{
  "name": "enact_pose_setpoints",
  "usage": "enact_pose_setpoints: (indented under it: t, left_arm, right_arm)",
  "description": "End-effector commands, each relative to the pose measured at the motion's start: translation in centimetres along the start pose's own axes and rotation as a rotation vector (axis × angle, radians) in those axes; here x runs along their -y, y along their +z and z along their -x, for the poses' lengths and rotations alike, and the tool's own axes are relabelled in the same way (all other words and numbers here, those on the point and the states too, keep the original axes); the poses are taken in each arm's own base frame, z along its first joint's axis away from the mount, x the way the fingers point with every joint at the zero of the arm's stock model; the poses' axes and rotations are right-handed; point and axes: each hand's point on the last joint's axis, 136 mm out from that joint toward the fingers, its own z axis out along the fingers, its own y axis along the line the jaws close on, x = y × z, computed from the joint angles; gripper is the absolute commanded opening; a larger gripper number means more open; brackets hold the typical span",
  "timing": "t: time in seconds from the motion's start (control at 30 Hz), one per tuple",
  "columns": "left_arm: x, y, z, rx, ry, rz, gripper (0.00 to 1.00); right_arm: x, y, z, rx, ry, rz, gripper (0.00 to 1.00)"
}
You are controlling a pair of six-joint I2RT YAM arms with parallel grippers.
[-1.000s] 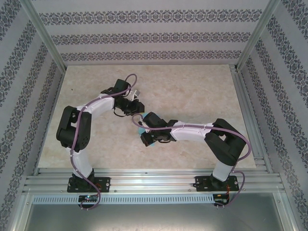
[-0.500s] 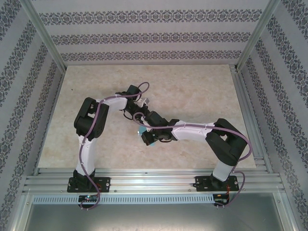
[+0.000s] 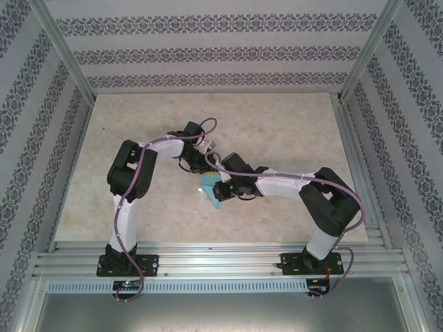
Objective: Fold a paper plane with a square sheet of paper (fold left side to right side)
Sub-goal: Third fold the triangle at the center of the table.
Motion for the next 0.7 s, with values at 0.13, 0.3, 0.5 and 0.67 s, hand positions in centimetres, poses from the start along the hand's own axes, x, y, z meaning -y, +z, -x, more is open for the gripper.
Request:
enact_pose_setpoints:
  t: [0.13,0.3,0.5,0.67]
  left_arm:
    - [-1.9,1.7,-1.1,-0.05,0.0,0.077,0.11]
    - [-1.9,1.8,-1.2,-0.052,-0.001,0.079,0.12]
    - [-1.9,1.8,-1.2,-0.053,0.002,0.082,0.12]
    - [-2.0,2.0,-1.3,-0.059,-0.001,0.087,0.12]
  right_arm:
    - [0.6,0.3,1.1,0.02,0.031,0.025,0.0]
    - [1.2,0.9,0.9,0.001,0.046,0.024,0.0]
    - [1.8,1.2,0.7,0.001,0.059,0.01,0.0]
    - [2.2,1.4,0.8,0.002,0.07,0.0,0.0]
